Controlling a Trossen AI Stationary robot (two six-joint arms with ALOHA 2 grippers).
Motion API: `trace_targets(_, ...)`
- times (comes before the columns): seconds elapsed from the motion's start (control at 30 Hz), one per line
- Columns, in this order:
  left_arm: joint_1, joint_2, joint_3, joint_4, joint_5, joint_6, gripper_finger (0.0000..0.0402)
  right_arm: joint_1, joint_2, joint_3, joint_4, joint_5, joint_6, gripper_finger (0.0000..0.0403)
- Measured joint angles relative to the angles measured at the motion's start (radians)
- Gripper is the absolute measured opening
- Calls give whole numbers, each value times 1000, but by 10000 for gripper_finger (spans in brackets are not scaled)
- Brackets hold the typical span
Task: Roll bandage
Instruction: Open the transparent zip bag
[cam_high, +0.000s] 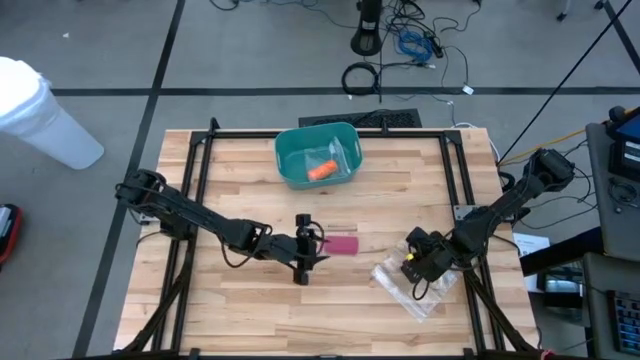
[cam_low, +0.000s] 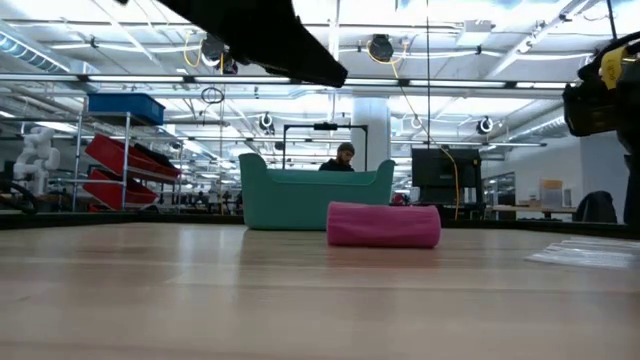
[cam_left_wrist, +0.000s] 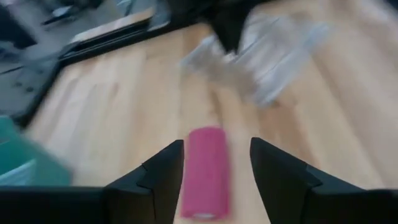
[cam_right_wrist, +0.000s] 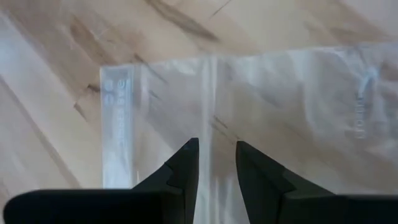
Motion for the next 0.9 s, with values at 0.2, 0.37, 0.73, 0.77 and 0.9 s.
trace_targets(0.2,-17,1,-109,248,157,-18,182,-7,3,0,-98,96,-78,91)
trace_targets(0.37,-7,1,-116,234,148,-26,182,-57,4,0,-167,101,-174,93)
trace_targets(0.73,16,2,-116,206,-43,-26,182,-125,16,79,-338,112,-313,153)
trace_targets(0.77,18,7,-116,202,-42,-26,182,-130,15,99,-381,109,-307,161)
trace_targets(0.9,17,32,-116,213,-19,-26,182,-135,15,140,-464,89,-257,189)
